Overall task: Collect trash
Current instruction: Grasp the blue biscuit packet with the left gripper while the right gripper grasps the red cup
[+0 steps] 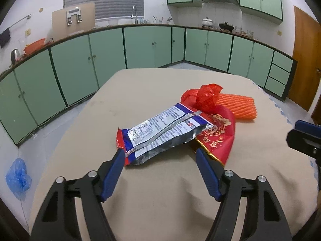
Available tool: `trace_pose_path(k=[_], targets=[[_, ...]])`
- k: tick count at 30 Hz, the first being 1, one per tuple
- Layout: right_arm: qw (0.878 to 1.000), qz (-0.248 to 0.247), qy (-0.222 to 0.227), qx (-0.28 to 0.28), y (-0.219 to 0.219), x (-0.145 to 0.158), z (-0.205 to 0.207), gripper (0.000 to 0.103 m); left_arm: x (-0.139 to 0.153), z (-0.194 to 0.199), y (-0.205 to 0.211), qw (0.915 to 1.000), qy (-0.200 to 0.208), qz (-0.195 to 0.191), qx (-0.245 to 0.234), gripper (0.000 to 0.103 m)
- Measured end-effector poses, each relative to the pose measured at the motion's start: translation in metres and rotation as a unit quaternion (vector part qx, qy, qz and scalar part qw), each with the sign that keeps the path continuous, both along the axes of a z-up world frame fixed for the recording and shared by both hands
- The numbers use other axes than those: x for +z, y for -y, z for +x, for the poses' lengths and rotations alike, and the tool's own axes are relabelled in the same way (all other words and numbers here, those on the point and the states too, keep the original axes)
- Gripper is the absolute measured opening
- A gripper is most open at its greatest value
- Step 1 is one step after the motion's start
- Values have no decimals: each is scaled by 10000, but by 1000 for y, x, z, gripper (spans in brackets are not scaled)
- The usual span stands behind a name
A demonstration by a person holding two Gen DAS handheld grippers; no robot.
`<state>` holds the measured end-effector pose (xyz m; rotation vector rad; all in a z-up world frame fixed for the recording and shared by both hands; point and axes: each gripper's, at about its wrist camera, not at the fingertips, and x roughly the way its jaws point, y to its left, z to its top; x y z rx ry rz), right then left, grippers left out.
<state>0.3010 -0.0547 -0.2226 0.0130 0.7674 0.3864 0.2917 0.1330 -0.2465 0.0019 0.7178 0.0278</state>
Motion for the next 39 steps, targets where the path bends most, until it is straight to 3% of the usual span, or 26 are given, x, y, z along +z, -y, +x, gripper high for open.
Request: trace_pose_path(k=[6, 10, 12, 13, 14, 16, 25, 39], targets=[[10000, 72, -55, -4, -10, -11, 16, 71, -16, 21, 3, 9991, -362, 185, -113, 71], [10000, 47, -44, 15, -12, -14, 19, 71, -24, 34, 2, 9980, -583, 223, -111, 64], [10000, 20, -56, 46, -14, -16, 21, 71, -23, 36, 3, 9980, -574, 216, -149, 46], [10000, 20, -68, 57, -14, -18, 21, 71, -23, 38, 3, 9978, -610, 170, -212, 19], [10000, 12, -63, 61, -15, -19, 22, 71, -24, 39, 3, 9974, -654, 65, -294, 8], [10000, 14, -54, 64, -15, -19, 23, 71, -22, 34, 4, 9981, -533, 90, -293, 0], [9998, 173, -126, 25, -28, -25, 36, 70, 6, 0, -5, 9994, 159, -273, -105, 0], [9995, 179, -237, -64, -44, -36, 56, 68, 18, -12, -13, 9983, 441, -371, -13, 0]])
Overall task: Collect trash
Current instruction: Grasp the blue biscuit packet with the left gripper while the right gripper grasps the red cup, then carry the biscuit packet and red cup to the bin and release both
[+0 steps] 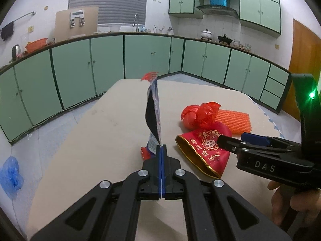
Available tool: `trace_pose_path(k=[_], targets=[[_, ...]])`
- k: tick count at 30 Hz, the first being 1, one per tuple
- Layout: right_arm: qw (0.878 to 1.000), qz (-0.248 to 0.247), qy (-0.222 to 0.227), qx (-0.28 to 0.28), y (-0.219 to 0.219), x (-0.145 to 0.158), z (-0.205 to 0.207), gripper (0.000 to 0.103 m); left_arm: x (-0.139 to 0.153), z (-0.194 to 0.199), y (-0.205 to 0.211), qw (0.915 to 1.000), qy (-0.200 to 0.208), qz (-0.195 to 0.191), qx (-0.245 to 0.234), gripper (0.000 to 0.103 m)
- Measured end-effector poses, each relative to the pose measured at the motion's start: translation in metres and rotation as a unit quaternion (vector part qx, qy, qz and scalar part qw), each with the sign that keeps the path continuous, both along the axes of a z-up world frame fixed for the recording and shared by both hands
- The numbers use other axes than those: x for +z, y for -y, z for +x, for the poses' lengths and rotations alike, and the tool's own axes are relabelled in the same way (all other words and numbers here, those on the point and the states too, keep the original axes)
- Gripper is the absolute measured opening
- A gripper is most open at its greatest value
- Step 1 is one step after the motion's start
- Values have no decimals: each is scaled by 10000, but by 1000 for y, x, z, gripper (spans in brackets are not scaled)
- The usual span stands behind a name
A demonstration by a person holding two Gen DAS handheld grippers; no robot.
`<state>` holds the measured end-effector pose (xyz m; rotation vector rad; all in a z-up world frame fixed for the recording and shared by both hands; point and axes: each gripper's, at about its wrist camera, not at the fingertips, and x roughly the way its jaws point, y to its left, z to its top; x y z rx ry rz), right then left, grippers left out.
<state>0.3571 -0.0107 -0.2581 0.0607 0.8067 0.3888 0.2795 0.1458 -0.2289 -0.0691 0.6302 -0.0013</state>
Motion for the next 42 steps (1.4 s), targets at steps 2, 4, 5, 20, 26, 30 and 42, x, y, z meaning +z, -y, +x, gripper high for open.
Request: trace_pose_path(k=[2, 4, 5, 20, 26, 30, 42], targets=[[10000, 1, -27, 4, -1, -2, 2, 68, 2, -1, -1, 10000, 21, -30, 2, 0], [9999, 28, -98, -4, -2, -4, 6, 68, 3, -4, -1, 10000, 39, -51, -8, 0], [9999, 33, -123, -29, -2, -6, 9, 68, 4, -5, 0, 10000, 43, -63, -22, 0], [9994, -153, -100, 291, -3, -5, 0, 37, -1, -7, -2, 10000, -6, -71, 20, 0], [9997, -34, -20, 241, 9, 5, -7, 36, 1, -7, 1, 10000, 4, -60, 16, 0], [9998, 11, 32, 217, 16, 14, -11, 36, 3, -7, 5, 10000, 22, -52, -1, 0], [9998, 77, 166, 40, 49, 38, -49, 36, 19, -23, 14, 9998, 157, -28, -102, 0]])
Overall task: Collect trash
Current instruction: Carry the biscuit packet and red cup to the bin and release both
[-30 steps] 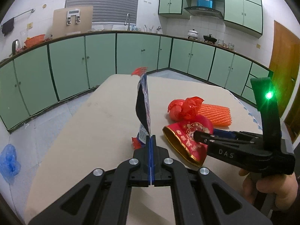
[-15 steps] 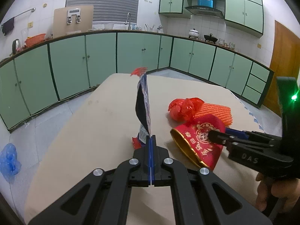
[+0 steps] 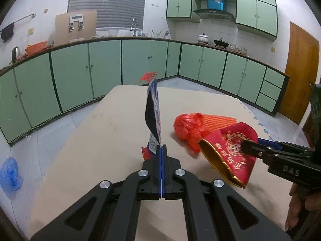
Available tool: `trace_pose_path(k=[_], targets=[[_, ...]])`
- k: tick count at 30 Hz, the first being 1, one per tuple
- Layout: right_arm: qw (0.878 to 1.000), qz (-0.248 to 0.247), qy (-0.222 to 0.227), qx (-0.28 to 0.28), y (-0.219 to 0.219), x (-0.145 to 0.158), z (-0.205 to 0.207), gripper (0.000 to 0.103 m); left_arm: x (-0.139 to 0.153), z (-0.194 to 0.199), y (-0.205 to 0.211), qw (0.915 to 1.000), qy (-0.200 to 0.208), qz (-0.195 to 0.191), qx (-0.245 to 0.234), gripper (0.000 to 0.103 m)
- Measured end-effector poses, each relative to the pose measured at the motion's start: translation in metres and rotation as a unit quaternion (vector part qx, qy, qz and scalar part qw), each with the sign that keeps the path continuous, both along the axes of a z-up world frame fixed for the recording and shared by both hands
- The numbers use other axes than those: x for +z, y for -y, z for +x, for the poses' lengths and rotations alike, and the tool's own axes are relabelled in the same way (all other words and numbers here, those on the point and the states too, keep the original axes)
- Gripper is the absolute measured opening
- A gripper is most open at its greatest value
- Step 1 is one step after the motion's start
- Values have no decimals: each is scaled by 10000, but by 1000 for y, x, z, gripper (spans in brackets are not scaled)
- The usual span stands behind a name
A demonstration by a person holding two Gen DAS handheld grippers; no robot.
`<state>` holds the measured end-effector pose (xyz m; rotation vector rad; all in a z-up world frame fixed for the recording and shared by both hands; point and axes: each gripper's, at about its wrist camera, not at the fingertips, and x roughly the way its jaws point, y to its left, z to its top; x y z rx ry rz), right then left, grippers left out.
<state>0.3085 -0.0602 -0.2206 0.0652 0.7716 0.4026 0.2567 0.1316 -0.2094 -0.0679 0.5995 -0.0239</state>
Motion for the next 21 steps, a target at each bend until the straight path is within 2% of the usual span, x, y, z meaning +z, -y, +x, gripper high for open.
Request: trace_pose_path(k=[11, 21], targets=[[9985, -141, 209, -485, 68, 27, -54, 36, 21, -24, 46, 9988, 77, 20, -484, 0], [9897, -147, 281, -1397, 169, 39, -95, 36, 38, -36, 135, 9910, 126, 69, -1333, 0]])
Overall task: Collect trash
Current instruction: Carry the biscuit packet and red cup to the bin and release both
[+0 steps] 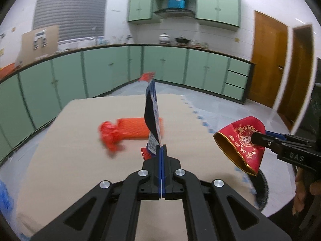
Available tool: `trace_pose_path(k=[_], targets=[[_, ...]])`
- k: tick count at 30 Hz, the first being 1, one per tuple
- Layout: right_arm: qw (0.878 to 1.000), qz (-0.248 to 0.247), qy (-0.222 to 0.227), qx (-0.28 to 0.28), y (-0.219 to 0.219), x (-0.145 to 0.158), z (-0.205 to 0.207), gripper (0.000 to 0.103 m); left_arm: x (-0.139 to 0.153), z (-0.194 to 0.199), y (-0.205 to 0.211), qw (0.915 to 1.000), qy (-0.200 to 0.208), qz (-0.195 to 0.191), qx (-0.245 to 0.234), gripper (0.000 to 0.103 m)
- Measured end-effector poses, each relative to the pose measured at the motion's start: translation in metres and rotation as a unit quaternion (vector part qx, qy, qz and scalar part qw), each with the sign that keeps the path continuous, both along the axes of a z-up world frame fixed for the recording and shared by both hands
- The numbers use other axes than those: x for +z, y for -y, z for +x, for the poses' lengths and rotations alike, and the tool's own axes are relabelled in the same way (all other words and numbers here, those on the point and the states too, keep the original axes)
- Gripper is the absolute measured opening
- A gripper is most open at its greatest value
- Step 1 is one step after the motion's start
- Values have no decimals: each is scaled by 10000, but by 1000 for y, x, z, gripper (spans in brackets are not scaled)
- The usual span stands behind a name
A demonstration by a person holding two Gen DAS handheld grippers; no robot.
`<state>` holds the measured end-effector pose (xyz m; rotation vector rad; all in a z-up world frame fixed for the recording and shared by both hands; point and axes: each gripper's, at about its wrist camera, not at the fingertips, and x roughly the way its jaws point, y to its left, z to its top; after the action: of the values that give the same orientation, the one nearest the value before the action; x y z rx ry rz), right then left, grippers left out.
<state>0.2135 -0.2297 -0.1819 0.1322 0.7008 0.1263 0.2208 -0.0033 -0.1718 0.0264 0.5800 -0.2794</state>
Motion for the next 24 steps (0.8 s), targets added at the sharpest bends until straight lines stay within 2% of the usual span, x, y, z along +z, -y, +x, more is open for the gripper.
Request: trace_pose_path(k=[7, 12, 19, 24], targets=[[9963, 77, -86, -850, 88, -8, -31, 36, 0, 3, 81, 9965, -169, -44, -815, 0], [9882, 222, -306, -1481, 151, -32, -47, 36, -11, 9, 150, 9881, -442, -33, -1476, 0], [9780, 410, -669, -1934, 204, -72, -49, 36, -45, 27, 233, 9721, -1004, 82, -2120, 0], [9742, 459, -835, -2047, 224, -93, -36, 36, -76, 39, 270, 9636, -1334, 268, -2301, 0]])
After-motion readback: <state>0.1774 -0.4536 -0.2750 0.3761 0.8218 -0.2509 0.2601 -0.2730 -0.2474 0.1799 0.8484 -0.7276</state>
